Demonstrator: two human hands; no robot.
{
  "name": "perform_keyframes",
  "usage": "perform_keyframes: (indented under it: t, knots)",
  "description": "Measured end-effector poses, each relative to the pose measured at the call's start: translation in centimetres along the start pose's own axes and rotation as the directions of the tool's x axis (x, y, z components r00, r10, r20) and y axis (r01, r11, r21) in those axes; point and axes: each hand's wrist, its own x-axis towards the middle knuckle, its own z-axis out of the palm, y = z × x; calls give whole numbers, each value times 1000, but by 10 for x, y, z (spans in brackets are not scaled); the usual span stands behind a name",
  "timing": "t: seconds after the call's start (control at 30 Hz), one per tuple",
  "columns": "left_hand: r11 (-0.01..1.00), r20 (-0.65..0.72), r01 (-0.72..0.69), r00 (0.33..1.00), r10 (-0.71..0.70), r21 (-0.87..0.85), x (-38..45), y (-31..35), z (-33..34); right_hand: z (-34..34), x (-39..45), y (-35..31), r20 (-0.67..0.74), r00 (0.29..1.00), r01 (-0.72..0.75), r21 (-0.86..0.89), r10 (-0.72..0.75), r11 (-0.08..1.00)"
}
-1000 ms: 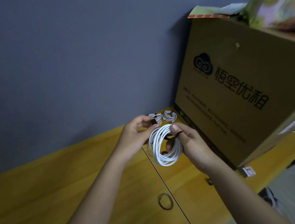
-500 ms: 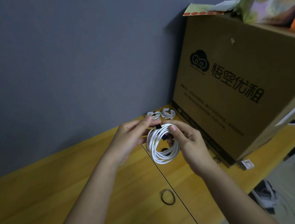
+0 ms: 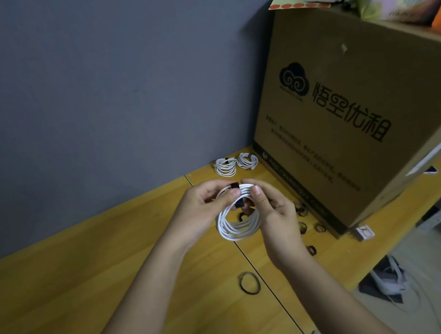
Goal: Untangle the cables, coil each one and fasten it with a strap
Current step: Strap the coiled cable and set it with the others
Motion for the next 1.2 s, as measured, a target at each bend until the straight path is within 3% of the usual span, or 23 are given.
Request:
perform_keyframes:
  t: [0.17, 0.3, 0.47, 0.6, 0.73, 0.8, 0.9, 1.03, 1.2]
  knots:
    - [995, -13, -81, 997, 81, 56, -3, -7, 1, 10, -7, 12, -68, 992, 93, -145, -104, 985]
    - [989, 13, -143, 990, 142, 49, -7, -9, 0, 6, -8, 15, 23, 965, 252, -359, -262, 898]
    - [984, 3, -159, 987, 159, 84, -7, -12, -7, -14, -12, 21, 269, 823, 565, -469, -500, 678]
    - [978, 44, -175, 984, 171, 117, -6, -12, -8, -14, -13, 20, 287, 767, 625, -537, -574, 567]
    - [966, 91, -192, 980, 178, 173, -11, -13, -3, -20, -6, 14, 310, 666, 711, -537, -679, 454]
    - [962, 121, -193, 978, 172, 194, -15, -12, 0, -25, -5, 11, 340, 665, 712, -558, -665, 427]
    - [969, 125, -161, 982, 139, 185, -23, -13, 8, -26, -10, 12, 265, 758, 635, -507, -596, 583]
    - [976, 150, -115, 985, 88, 184, -30, -16, 9, -19, -19, 9, 99, 909, 412, -363, -405, 836]
    - [967, 221, -83, 975, 29, 242, -33, -15, 3, -13, -23, 2, -48, 988, 129, -257, -146, 958]
